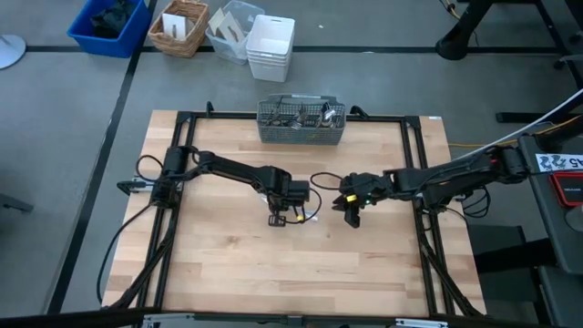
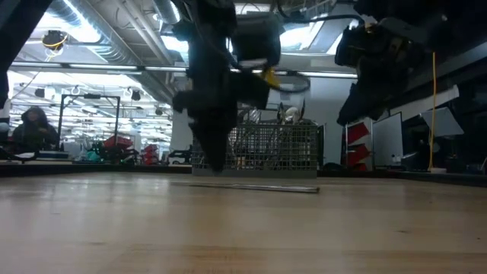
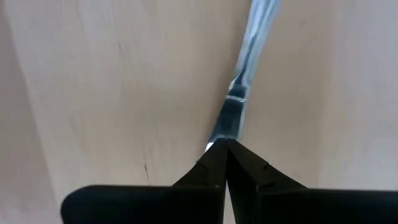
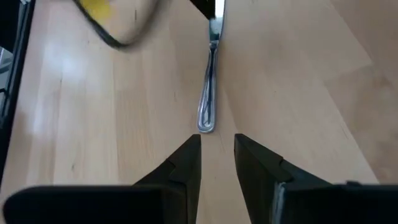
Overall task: Sort silverware
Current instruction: Put the table knife into the gray silverware organizer
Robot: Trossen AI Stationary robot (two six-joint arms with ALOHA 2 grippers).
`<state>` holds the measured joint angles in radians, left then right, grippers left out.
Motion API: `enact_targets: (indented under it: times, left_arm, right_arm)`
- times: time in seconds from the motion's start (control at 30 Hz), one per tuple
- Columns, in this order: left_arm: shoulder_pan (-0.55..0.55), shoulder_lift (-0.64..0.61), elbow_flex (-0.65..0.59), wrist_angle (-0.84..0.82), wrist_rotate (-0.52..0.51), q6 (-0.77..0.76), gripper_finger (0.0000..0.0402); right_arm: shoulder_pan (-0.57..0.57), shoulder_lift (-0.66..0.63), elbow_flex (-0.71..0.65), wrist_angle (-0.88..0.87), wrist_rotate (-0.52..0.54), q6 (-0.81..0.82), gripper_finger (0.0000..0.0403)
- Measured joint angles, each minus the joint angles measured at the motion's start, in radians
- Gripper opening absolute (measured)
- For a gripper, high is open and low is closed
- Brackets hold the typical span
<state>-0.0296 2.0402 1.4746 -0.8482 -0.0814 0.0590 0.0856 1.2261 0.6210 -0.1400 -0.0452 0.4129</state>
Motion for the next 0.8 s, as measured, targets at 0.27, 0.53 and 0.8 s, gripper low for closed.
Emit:
enact_targets:
  times: [0.27, 0.53, 0.8]
  left_arm:
    - [0.01, -0.22, -0.206, 0.15, 0.029, -0.035, 0.0001]
    - [0.016, -0.418, -0.543, 0.568, 0.026, -0.119, 0.0001]
    - [0.009, -0.382, -0.658, 0.811, 0.026, -0.08, 0.0009]
  right_arm:
    - [0.0, 0.107, -0.01, 0.167, -0.062, -0.052, 0.0103]
    - [0.0, 0.206, 0.018, 0.324, -0.086, -0.107, 0.0154]
    - [0.0, 0.333, 0.091, 0.324, -0.058, -0.108, 0.0196]
